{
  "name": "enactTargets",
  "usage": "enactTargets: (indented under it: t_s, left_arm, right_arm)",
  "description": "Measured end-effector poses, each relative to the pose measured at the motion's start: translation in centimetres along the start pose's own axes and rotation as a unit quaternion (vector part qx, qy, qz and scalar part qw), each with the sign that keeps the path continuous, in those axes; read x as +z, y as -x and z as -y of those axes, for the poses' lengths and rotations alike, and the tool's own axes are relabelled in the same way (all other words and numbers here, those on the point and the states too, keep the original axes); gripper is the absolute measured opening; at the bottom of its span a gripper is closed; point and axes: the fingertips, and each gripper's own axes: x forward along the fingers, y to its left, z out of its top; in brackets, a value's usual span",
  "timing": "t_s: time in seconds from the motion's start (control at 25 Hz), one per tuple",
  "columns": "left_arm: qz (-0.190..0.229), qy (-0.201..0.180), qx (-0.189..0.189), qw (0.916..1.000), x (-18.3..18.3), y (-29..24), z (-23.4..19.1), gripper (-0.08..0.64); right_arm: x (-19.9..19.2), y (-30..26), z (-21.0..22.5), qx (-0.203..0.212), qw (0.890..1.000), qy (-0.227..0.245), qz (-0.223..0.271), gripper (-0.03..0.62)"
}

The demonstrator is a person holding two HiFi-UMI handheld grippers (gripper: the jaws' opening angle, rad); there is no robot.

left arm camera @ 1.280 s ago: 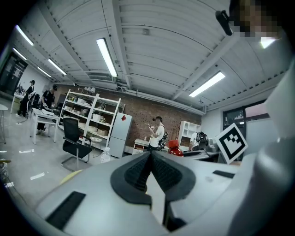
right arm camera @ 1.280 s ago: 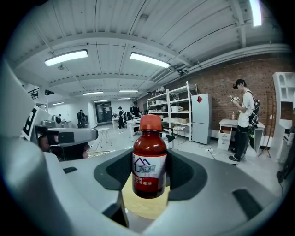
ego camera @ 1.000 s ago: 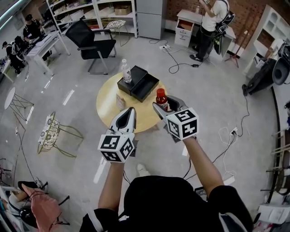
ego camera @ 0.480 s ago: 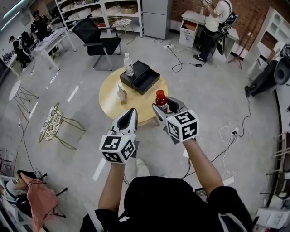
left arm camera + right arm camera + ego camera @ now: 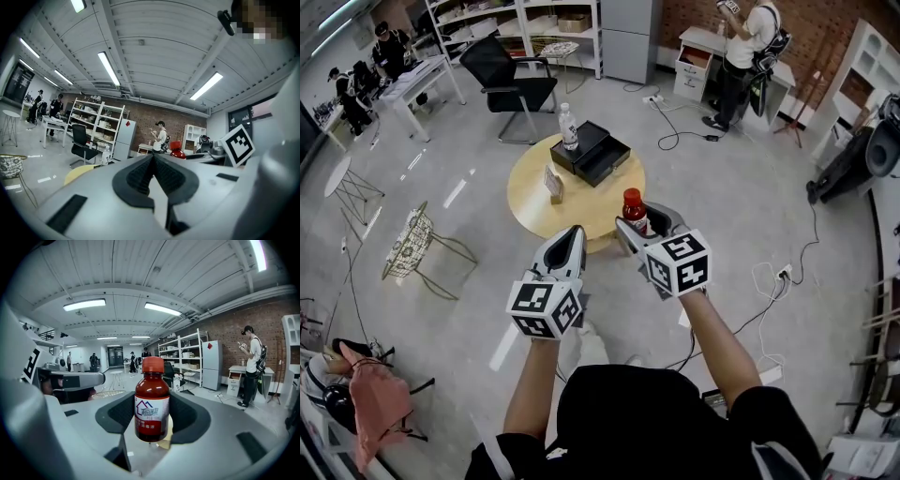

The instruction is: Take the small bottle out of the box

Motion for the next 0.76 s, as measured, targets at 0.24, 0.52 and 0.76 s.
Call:
enactTargets:
  t_s: [0.24,0.52,0.76]
  left_arm:
    - [0.000,-0.005,-0.002,1.0000,-0.2,1.5,2.3,0.011]
    - [0.002,-0.012,0.001,0.9999,-0.6,2.9,3.6,0.011]
    - [0.000,-0.013,0.000,0.9999,-0.5,3.8,3.9,0.011]
  right_arm:
    - [-0.1,2.6,-0.7,0.000,1.000,0.001,0.008,0.216]
    - [-0.8,4.6,-1.4,0.003,1.000,0.002,0.014,0.216]
    - [-0.7,5.2,-2.3,0.004,1.000,0.004,0.015,0.216]
